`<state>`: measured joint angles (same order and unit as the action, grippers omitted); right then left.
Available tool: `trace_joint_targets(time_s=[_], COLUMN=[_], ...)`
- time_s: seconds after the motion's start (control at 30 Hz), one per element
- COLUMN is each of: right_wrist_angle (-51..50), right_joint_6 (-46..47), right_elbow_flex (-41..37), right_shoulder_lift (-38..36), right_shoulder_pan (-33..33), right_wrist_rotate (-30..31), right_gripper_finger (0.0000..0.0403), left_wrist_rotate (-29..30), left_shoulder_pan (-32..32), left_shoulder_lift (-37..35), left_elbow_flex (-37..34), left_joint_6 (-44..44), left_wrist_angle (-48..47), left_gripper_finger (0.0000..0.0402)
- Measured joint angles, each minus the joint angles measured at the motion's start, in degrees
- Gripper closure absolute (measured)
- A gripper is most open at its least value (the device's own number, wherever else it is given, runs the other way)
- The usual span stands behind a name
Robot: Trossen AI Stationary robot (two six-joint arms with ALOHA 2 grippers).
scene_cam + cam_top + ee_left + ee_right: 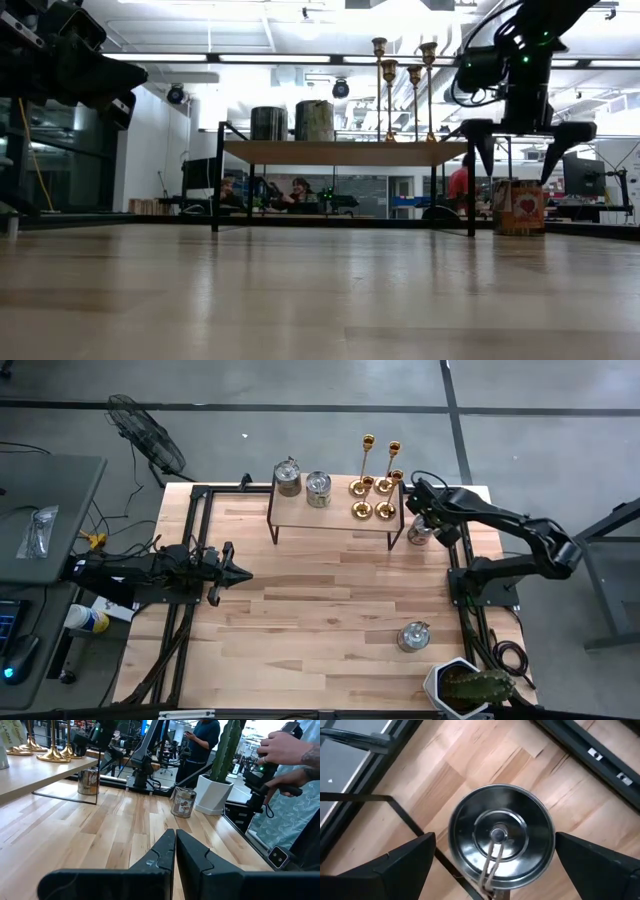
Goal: Pick & Place candle stick holders
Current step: Align the silver scented candle on the shelf with the silver scented candle
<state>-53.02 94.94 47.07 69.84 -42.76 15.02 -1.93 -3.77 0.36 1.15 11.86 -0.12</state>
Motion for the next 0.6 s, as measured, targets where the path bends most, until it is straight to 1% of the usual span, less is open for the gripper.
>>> trace_joint_targets(time_s=[0.2, 0.6], right_wrist_angle=[0.4, 0.9], right_joint_6=[0.0, -0.5], right_elbow_flex=[0.0, 0.0], right_shoulder_lift=[2.3, 6.1], right_shoulder_pan=[-1.5, -3.3], right_wrist_rotate=[-1.6, -2.3], right_gripper_finger=[0.0003, 0.0003], left_wrist_rotate=[0.0, 0.0], left_shoulder_pan=[0.0, 0.0], left_shoulder_lift=[0.0, 0.0], left_elbow_flex=[0.0, 0.0], left_joint_6=[0.0, 0.0], left_wrist_angle=[0.0, 0.0], left_gripper_finger=[0.0389, 0.0389])
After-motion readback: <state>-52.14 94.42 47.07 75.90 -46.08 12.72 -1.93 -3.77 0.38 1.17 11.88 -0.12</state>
